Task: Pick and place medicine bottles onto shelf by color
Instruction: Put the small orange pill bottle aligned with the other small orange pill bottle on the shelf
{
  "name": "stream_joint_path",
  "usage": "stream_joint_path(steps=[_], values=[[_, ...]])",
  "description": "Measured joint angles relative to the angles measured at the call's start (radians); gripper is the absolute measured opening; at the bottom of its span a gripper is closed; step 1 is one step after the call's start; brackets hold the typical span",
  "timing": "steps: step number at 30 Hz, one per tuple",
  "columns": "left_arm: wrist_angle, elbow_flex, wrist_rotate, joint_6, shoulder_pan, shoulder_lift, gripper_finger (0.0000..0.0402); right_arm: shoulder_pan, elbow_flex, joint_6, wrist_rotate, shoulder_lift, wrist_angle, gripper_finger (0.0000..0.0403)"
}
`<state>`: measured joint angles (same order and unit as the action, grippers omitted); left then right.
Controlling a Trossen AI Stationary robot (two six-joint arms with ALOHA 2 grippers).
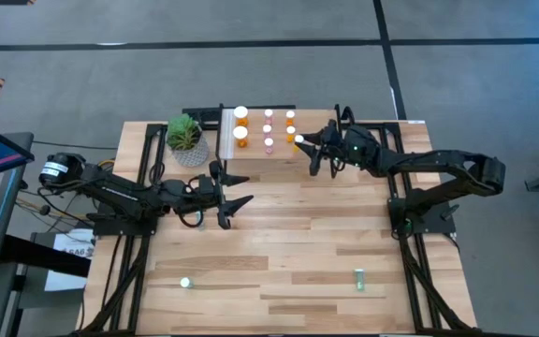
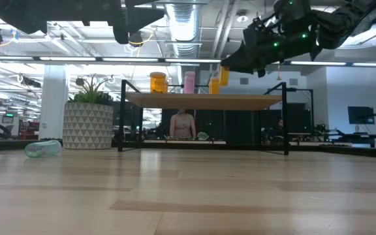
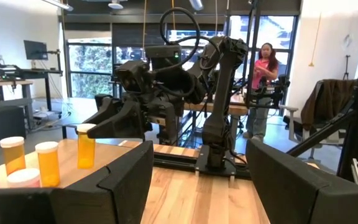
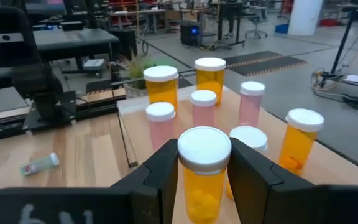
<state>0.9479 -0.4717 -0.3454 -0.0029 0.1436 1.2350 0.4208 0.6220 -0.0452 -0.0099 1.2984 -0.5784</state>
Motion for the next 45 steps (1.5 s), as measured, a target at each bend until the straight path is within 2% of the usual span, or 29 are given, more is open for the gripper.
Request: stream_joint_path(steps=[12, 27, 39, 45], values=[[0.001, 0.000, -0.007, -0.009, 0.000, 0.000, 0.0245, -0.027, 0.002, -0.011, 0.066, 0.022, -0.011, 0.0141], [0.001, 0.000, -0.007, -0.018, 0.000, 0.000, 0.0245, -0.041, 0.075, -0.015, 0.066, 0.131, 0.029, 0.0141], [-0.008, 0.000, -0.006, -0.018, 0.000, 0.000, 0.0245, -0.039, 0.077, -0.018, 0.067, 0.127, 0.047, 0.0141], [-0.014, 0.000, -0.006, -0.018, 0.000, 0.000, 0.0245, -0.039, 0.077, -0.014, 0.069, 0.127, 0.047, 0.0161]])
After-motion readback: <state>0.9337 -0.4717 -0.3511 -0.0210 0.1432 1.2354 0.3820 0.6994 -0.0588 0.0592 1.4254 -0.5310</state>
